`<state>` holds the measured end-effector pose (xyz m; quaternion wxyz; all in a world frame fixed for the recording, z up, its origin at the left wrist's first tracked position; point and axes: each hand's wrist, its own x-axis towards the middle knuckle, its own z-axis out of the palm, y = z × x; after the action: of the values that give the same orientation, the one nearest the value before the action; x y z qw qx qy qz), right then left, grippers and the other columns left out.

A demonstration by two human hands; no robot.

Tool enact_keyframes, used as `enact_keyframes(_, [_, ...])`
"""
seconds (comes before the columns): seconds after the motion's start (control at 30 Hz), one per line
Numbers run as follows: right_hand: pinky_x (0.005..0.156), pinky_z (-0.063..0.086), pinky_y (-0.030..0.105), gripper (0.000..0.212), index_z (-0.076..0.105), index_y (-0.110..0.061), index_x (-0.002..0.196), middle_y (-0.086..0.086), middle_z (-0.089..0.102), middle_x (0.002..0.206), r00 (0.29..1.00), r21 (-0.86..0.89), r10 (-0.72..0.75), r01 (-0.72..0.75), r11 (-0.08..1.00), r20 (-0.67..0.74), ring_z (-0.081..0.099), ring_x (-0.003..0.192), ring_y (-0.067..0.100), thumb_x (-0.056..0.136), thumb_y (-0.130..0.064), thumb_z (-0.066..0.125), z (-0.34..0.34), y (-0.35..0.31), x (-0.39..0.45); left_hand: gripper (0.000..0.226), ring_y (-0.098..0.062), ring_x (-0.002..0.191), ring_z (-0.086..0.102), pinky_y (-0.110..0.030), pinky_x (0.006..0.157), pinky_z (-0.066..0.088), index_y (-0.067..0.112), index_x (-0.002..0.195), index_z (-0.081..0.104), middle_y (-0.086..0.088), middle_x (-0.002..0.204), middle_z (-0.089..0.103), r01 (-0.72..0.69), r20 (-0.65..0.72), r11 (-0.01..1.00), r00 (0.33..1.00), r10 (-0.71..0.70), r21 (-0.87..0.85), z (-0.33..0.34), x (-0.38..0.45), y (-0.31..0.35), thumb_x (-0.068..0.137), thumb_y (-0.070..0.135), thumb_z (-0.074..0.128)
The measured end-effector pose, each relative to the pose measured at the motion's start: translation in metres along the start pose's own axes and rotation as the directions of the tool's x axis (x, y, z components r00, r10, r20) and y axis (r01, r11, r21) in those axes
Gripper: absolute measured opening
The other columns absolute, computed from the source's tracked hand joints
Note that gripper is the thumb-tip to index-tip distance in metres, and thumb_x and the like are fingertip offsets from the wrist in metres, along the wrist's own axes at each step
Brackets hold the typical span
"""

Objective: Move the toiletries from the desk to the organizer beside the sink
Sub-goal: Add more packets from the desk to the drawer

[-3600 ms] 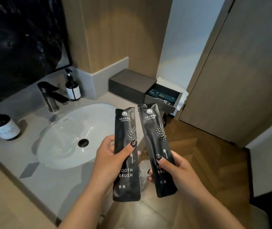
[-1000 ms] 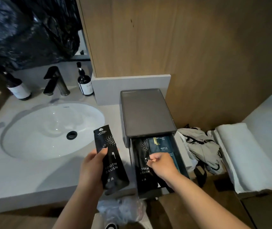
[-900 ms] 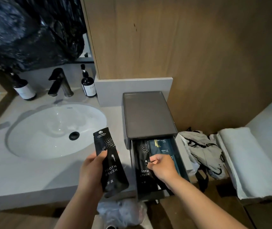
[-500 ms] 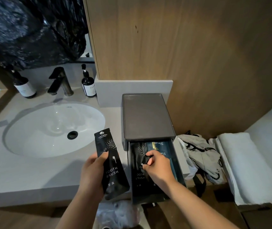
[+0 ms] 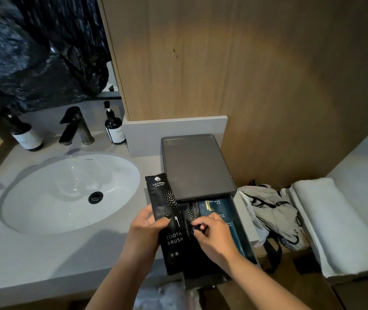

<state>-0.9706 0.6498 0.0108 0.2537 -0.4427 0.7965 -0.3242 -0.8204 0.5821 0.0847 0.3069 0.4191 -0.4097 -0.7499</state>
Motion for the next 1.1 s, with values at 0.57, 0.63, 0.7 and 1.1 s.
enact_keyframes(0.57, [0.062,0.049,0.029,0.027,0.063,0.000,0.108,0.026,0.071,0.098,0.948,0.782,0.241,-0.307,0.542,0.206,0.065,0.078,0.028,0.082,0.004,0.067,-0.035,-0.029,-0.050,0.022,-0.022,0.069,0.070,-0.024,0.061,0.056,0.003,0.099,0.068,-0.016,0.083,0.075,-0.054,0.063,0.972,0.997,0.040,0.229,0.015,0.024,-0.034,0.079,-0.006,0.069])
enact_keyframes(0.63, [0.059,0.052,0.027,0.028,0.063,-0.001,0.109,0.025,0.071,0.097,0.948,0.764,0.256,-0.304,0.569,0.187,0.066,0.078,0.028,0.082,0.006,0.066,-0.041,-0.026,-0.054,0.020,-0.021,0.071,0.069,-0.026,0.065,0.056,0.005,0.097,0.068,-0.016,0.083,0.074,-0.086,0.083,0.961,0.994,0.066,0.261,0.019,0.026,-0.041,0.079,-0.005,0.070])
enact_keyframes(0.7, [0.059,0.053,0.026,0.028,0.063,-0.002,0.108,0.022,0.073,0.095,0.946,0.748,0.276,-0.305,0.589,0.168,0.069,0.076,0.024,0.082,0.008,0.065,-0.049,-0.022,-0.058,0.021,-0.018,0.076,0.068,-0.025,0.071,0.054,0.011,0.094,0.067,-0.014,0.088,0.073,-0.153,0.072,0.939,0.988,0.137,0.309,0.021,0.027,-0.049,0.079,-0.003,0.071])
enact_keyframes(1.1, [0.093,0.041,0.045,0.028,0.073,-0.013,0.099,0.017,0.074,0.095,0.845,0.490,0.386,-0.531,0.692,0.371,0.066,0.092,0.030,0.074,-0.001,0.072,-0.104,0.025,-0.092,0.087,-0.038,0.109,0.056,-0.054,0.097,0.046,0.006,0.126,0.044,-0.020,0.120,0.052,0.009,-0.205,0.834,0.971,0.125,0.551,0.004,0.070,-0.097,0.051,0.038,0.075])
